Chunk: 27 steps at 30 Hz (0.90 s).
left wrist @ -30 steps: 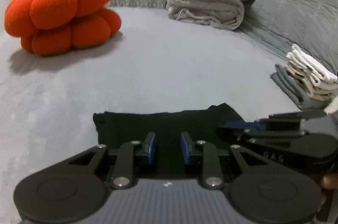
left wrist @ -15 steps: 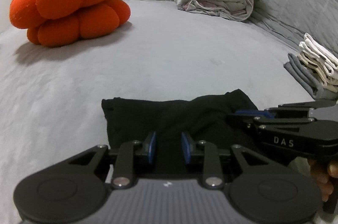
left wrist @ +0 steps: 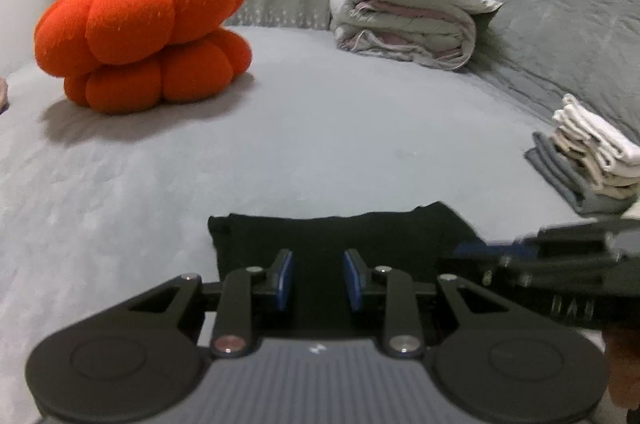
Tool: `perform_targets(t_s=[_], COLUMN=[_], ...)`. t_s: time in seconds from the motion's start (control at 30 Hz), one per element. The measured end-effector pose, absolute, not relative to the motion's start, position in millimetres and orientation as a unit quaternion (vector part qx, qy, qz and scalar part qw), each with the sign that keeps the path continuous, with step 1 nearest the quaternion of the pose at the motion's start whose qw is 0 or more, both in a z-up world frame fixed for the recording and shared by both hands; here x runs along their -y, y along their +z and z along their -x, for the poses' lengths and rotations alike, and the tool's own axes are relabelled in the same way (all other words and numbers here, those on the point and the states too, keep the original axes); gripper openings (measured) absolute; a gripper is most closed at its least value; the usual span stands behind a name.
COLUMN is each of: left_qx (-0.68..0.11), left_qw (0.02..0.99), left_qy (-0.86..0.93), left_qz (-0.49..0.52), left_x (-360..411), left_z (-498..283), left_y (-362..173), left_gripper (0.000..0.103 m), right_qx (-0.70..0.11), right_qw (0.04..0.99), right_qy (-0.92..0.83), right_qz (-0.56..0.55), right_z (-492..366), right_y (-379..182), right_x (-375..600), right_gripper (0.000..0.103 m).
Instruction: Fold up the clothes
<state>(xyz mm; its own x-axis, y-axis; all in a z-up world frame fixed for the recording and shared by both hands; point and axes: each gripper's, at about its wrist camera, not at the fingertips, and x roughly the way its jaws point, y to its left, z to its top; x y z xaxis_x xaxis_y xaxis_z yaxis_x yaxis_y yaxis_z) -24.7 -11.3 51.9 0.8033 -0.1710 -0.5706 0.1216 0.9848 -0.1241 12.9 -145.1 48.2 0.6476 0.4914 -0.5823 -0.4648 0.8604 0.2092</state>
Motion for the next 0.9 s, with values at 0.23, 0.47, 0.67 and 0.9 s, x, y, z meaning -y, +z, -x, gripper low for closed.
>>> perform_targets(t_s=[0.23,0.47,0.67,0.9], left_qx=[-0.35,-0.354,-0.348,-0.351], left_qw=[0.933,0.933,0.934,0.933], left_qy=[-0.08,-0.063,-0.079,-0.08], left_qz=[-0.004,-0.013,0.003,0.022], left_x=[33,31,25,22], left_z=[30,29,31,31], left_y=[29,24,26,25], left_gripper=[0.029,0.03,0.03,0.03], right_qx=[-0.352,-0.34,-0.337,-0.348], right_qw=[0.897,0.9,0.902,0.908], right_qy=[0.268,0.271,0.27,0.233], right_qz=[0.012,0.021,0.03,0.015], right_z=[-6,-9,-5,-17], right_y=[28,18,25,23], right_x=[133,131,132,146], right_gripper=[0.023,0.022,0.022,0.022])
